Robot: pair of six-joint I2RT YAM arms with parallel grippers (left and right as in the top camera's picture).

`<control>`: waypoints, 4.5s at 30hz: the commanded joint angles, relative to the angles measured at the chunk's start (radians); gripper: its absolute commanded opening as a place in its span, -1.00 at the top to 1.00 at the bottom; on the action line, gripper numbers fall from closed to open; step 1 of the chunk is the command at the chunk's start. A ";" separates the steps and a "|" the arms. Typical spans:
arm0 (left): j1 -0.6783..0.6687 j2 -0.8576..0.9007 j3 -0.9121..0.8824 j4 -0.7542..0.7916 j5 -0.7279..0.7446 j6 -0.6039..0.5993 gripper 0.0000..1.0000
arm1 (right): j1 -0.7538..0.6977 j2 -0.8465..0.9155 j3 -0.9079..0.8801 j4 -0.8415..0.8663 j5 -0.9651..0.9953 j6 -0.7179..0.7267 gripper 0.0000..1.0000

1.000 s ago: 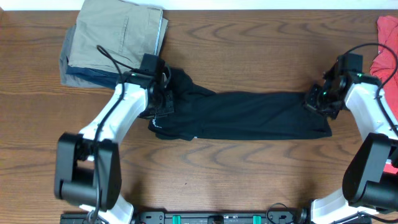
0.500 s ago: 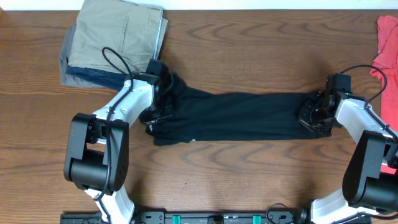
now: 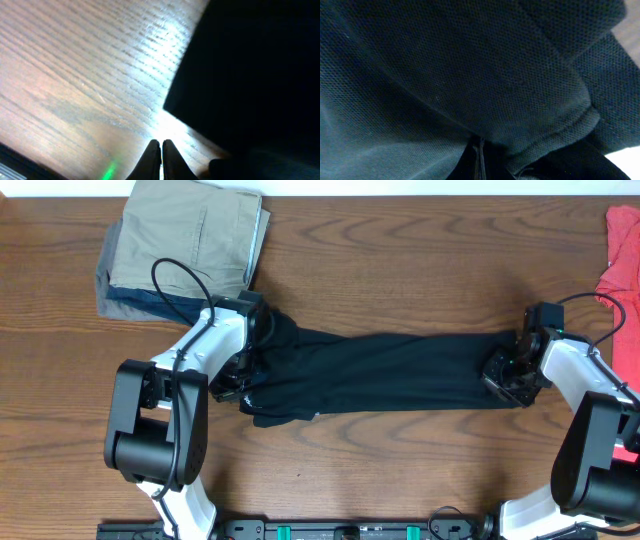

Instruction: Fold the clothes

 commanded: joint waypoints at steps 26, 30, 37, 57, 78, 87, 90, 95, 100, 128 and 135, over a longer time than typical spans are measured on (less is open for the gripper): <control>0.002 -0.167 -0.003 0.367 0.298 0.174 0.88 | 0.092 -0.198 0.081 -0.101 0.002 0.006 0.98; 0.002 -0.082 -0.003 0.357 0.345 0.180 0.88 | 0.113 -0.157 0.081 -0.090 0.002 0.006 0.98; 0.002 0.017 -0.003 0.372 0.263 0.180 0.88 | 0.114 -0.095 0.081 -0.083 0.010 0.006 0.98; 0.010 -0.018 -0.003 0.285 -0.237 0.114 0.88 | 0.111 0.024 0.081 -0.075 0.222 0.063 0.98; 0.011 -0.322 -0.002 0.119 -0.198 0.003 -0.96 | -0.072 -0.073 0.219 -0.092 0.154 -0.149 -0.63; 0.011 -0.321 -0.002 0.109 -0.198 0.003 -0.96 | -0.116 0.062 0.218 -0.014 -0.231 -0.440 -0.88; 0.011 -0.321 -0.003 0.104 -0.198 0.003 -0.96 | -0.116 0.121 0.218 -0.019 -0.265 -0.441 -0.84; 0.011 -0.321 -0.003 0.098 -0.198 0.003 -0.95 | -0.113 0.178 0.218 -0.048 -0.373 -0.489 -0.78; 0.011 -0.321 -0.002 0.098 -0.198 0.003 -0.96 | -0.095 0.220 0.217 -0.092 -0.383 -0.489 -0.67; 0.011 -0.321 -0.003 0.087 -0.198 0.003 -0.96 | -0.159 -0.192 0.347 -0.424 0.062 -0.233 0.98; 0.011 -0.321 -0.002 0.088 -0.194 0.002 -0.96 | -0.100 -0.196 0.394 -0.461 0.018 -0.210 0.98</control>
